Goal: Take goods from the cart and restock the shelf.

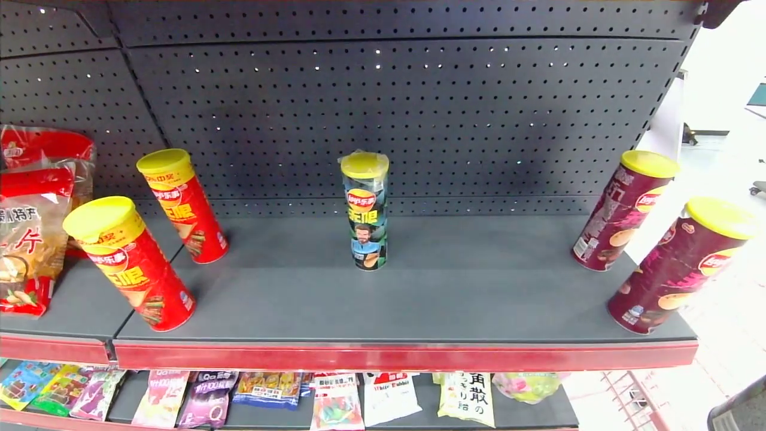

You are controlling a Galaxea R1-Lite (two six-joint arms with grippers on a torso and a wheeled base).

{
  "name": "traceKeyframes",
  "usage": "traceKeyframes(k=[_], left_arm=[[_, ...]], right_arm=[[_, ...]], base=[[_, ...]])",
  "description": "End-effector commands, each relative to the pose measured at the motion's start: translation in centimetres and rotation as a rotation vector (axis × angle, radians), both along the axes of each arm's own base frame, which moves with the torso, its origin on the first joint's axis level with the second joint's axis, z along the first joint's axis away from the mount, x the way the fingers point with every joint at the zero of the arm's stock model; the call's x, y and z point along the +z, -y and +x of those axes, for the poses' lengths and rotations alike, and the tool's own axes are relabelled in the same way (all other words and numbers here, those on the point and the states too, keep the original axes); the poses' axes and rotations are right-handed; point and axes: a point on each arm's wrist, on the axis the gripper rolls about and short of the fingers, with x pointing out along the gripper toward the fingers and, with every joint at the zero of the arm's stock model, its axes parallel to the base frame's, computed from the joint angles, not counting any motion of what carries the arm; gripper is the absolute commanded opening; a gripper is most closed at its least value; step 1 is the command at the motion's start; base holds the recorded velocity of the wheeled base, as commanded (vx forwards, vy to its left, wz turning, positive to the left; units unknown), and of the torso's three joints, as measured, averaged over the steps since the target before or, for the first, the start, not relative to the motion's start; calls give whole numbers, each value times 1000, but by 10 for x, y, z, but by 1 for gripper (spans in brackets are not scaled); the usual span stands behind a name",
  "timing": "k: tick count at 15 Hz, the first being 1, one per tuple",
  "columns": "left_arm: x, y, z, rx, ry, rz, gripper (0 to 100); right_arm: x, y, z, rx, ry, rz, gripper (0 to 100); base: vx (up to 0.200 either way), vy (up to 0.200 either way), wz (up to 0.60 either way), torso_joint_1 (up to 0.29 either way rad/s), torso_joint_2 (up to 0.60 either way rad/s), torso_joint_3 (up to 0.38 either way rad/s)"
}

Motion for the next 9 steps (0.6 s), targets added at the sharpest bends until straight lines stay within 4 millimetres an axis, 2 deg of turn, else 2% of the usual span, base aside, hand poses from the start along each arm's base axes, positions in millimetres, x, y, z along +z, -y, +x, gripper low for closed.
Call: traceKeyframes(k=[1,4,9], left_arm=[[0,0,0,0,-2,0,100],[0,0,0,0,0,-1,100],[0,0,0,0,-2,-4,100]], right_arm=[[-1,0,0,1,-4,-1,0],[-1,0,0,1,-6,-1,0],[-3,0,-3,15,12,1,0]], base=[[0,0,0,0,0,0],[200,0,0,-6,9,4],[0,0,0,0,0,0]])
